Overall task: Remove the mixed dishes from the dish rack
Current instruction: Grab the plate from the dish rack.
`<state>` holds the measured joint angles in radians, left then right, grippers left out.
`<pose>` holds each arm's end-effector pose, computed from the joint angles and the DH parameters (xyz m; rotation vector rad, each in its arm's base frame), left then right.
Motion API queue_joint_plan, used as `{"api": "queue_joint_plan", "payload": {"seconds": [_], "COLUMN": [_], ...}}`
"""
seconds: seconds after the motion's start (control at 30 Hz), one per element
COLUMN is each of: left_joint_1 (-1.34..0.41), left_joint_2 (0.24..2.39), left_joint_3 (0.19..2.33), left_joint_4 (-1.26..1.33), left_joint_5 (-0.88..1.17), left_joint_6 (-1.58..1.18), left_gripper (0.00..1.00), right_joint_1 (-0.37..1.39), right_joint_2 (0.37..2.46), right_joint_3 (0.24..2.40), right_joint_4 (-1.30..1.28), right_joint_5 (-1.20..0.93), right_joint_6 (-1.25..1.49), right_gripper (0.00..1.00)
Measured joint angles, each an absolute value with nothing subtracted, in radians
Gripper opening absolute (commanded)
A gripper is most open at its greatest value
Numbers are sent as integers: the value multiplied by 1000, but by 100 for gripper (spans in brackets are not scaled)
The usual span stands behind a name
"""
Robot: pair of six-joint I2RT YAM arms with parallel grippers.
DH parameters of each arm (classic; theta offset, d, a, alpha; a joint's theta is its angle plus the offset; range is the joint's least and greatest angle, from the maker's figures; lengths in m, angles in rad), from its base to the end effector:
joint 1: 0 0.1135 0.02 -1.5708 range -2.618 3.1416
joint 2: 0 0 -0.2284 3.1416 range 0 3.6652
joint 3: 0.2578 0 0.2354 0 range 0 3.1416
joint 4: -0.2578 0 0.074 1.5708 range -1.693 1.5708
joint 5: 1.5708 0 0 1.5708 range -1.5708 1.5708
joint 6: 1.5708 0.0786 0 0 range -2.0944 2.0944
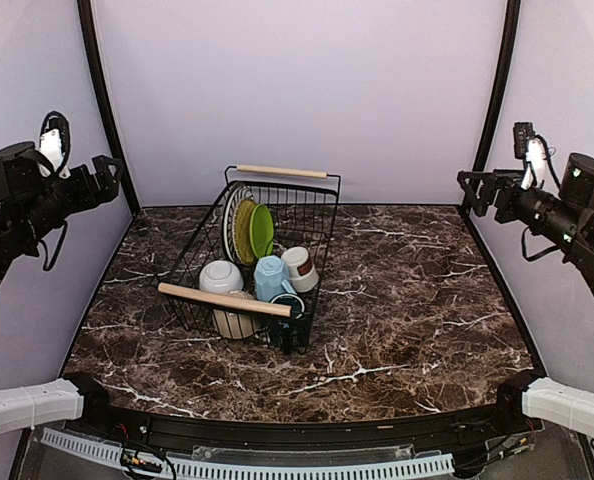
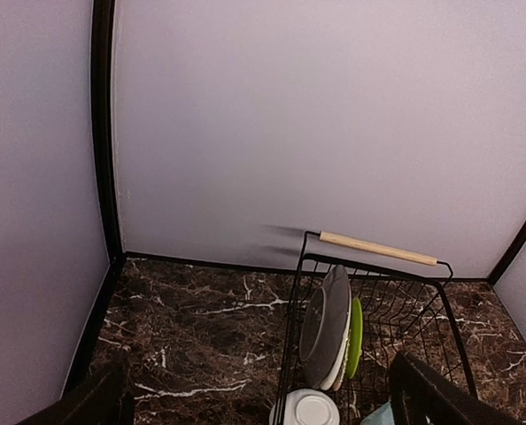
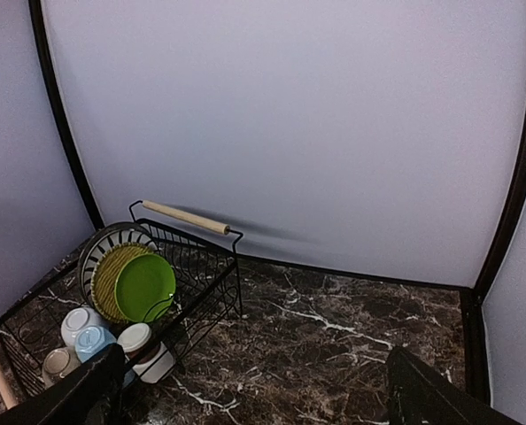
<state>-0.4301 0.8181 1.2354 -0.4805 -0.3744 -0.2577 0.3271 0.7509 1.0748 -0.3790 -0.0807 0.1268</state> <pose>0.1888 -0.0550 0.4180 -0.1465 1.6276 -0.2223 0.1891 0.0708 0.3903 -0.2264 1.6260 0.4139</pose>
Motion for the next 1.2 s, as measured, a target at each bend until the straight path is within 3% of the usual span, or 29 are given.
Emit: {"api": "queue_joint_plan", "payload": {"seconds": [0.37,0.73,0.97,1.2], "left_joint_1": [-221,-192,-295,-431], "left_joint_2": [910,1162,1364,1648], "left_joint_3": [1045,1066,1203,1549], "left_joint_4": [-370,-346,-399,-518], "left_joint_5": [-159,78,114,-22], "left_joint_6": [-349,-413,-395,-289], "left_gripper": [99,95,88,75], "right_joint_1": [327,327,327,327], "right_joint_2": [905,968,1019,1050], "right_joint_3": [965,923,920,901], "right_joint_4": [-348,-329,-327,-313], "right_joint_5": [-66,-70,-97,-140], "right_joint_6": [178,221,227,223], "right_gripper": [99,99,99,99]}}
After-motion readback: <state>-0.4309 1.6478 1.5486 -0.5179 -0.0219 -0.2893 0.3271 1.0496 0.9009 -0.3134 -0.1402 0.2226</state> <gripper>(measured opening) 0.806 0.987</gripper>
